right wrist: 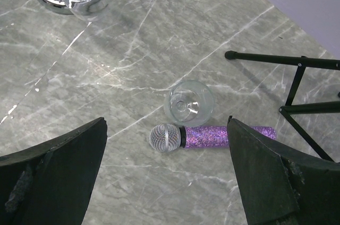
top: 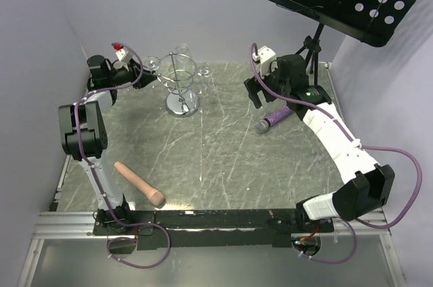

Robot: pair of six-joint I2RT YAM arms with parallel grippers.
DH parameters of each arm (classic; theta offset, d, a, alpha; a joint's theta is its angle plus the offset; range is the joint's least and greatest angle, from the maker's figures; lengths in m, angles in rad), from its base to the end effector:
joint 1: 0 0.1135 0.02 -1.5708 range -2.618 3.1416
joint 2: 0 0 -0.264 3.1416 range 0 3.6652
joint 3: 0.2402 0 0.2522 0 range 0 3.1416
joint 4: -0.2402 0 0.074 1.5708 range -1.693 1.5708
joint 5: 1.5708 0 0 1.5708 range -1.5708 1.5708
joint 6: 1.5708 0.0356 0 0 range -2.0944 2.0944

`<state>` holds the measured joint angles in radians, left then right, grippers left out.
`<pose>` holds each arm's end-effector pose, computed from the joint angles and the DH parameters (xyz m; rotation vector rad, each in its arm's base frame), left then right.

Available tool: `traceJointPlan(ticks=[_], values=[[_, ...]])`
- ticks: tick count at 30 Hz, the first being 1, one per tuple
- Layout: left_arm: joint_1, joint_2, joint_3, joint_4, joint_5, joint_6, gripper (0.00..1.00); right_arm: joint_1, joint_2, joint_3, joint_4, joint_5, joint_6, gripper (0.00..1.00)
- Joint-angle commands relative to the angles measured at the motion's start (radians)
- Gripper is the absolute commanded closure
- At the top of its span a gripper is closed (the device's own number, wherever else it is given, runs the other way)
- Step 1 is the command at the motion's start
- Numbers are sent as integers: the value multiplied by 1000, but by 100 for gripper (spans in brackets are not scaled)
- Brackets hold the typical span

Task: Take the wine glass off the wine glass rack

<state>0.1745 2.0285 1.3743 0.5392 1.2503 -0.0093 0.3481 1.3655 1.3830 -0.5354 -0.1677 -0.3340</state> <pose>0.4512 0.0452 0.2391 0.7784 1.4965 -0.9161 0.2845 0.1096 0.3822 -0.7927 1.9294 0.1836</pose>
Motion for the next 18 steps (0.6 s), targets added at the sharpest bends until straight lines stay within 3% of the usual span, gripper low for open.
traceJointPlan(ticks=[1,18], values=[[-13,18,31,122,46,-69,57,15,1,51,14,14,-13,0],[-26,30,60,-42,15,107,71,37,6,47,17,27,-26,0]])
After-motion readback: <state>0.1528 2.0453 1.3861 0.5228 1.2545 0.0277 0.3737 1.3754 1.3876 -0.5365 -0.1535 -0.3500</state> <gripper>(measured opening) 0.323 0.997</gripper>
